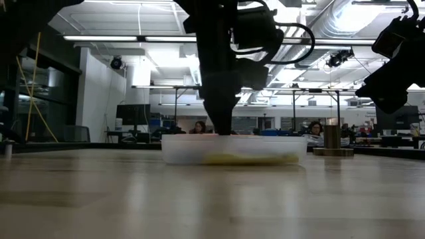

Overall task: Pick & place school supplies into a supply box
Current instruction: Put the pink pen into the orange supply box, then return to Home Position

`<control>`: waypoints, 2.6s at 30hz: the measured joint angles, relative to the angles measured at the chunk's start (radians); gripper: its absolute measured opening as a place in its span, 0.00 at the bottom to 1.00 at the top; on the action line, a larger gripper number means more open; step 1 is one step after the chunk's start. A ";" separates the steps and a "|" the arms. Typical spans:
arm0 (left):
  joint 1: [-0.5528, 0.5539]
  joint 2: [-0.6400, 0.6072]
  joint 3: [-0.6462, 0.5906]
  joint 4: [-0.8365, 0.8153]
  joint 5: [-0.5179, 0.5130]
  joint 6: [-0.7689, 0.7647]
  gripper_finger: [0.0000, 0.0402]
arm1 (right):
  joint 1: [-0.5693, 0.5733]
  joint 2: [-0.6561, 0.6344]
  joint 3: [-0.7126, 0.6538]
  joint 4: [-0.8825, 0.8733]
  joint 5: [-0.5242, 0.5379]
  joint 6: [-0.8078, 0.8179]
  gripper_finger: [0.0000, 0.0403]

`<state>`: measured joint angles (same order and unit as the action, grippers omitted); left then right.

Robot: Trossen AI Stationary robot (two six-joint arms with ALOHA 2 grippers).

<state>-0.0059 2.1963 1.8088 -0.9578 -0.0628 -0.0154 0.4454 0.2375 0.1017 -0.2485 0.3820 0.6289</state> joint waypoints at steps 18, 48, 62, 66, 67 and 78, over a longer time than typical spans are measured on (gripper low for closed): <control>0.000 0.000 -0.021 0.043 -0.013 0.011 0.14 | 0.000 -0.002 0.000 -0.002 0.008 0.000 0.26; 0.000 -0.028 0.026 -0.028 -0.005 -0.049 0.47 | 0.000 -0.002 0.000 -0.002 0.008 0.000 0.26; 0.000 -0.028 0.267 -0.319 -0.017 -0.075 0.47 | 0.000 -0.003 0.000 0.020 0.004 0.003 0.26; -0.001 -0.028 0.326 -0.388 -0.059 -0.114 0.47 | 0.000 -0.003 0.000 0.039 0.004 0.003 0.26; -0.001 -0.028 0.345 -0.414 -0.073 -0.122 0.47 | 0.000 -0.003 0.000 0.041 0.004 0.003 0.26; -0.001 -0.028 0.510 -0.619 -0.145 -0.174 0.47 | 0.000 -0.003 0.000 0.040 0.004 0.000 0.26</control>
<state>-0.0067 2.1685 2.3193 -1.5764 -0.2077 -0.1898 0.4452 0.2348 0.1017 -0.2083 0.3862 0.6285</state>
